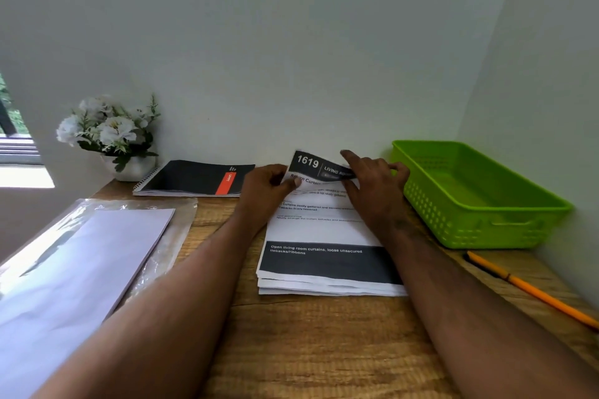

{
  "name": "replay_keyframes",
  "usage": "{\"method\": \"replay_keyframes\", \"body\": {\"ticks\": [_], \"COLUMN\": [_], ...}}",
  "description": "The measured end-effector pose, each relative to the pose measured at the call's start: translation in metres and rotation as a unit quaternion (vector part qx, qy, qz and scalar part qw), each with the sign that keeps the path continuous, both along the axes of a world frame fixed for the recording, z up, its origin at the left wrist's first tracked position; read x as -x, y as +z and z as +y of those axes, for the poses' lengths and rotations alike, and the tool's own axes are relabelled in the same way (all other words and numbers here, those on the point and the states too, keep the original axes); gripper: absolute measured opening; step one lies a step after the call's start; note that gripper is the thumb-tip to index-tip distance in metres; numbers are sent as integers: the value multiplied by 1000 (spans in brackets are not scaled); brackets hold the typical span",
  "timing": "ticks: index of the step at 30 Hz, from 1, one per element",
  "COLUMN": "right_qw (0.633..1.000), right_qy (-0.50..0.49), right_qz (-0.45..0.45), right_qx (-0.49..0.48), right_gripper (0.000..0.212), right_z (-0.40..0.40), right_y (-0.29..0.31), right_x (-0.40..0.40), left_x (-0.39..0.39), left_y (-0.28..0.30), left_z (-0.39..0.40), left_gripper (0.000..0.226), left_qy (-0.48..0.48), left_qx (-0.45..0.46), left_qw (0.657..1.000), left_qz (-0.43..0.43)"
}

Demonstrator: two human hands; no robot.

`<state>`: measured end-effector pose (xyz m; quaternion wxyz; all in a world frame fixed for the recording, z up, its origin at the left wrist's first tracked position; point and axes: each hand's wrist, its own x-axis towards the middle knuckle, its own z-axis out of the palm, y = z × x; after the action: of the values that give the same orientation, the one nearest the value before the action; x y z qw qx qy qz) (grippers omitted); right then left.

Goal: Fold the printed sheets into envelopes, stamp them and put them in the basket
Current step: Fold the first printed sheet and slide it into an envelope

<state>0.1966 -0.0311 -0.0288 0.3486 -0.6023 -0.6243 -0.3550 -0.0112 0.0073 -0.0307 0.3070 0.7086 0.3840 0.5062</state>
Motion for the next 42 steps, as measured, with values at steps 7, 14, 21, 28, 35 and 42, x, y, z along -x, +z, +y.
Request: {"method": "replay_keyframes", "body": {"ticks": [7,14,21,28,35,42], "right_qw": [985,960,947,883,920,912], "right_qy": [-27,-13,50,98,115,93], "right_qz": [123,125,30,102,20,6], "right_qx": [118,249,316,448,374,400], "right_gripper": [85,104,60,75,31,37], "right_z": [2,-1,1,-4,10,16], "right_y": [-5,-11,-12,-10,-21,-25], "right_x": [-3,-3,1,7,5,10], "left_x": [3,7,19,-9,-39,-46], "left_y": [2,-5,-4,29,-3,-20], "left_z": [1,12,23,0,5,10], "left_gripper": [9,37,44,35,36,30], "left_qy": [37,71,72,89,42,57], "left_qx": [-31,-58,10,-65,-31,-91], "left_qw": [999,995,939,946,933,883], "left_qz": [9,49,337,305,356,457]}}
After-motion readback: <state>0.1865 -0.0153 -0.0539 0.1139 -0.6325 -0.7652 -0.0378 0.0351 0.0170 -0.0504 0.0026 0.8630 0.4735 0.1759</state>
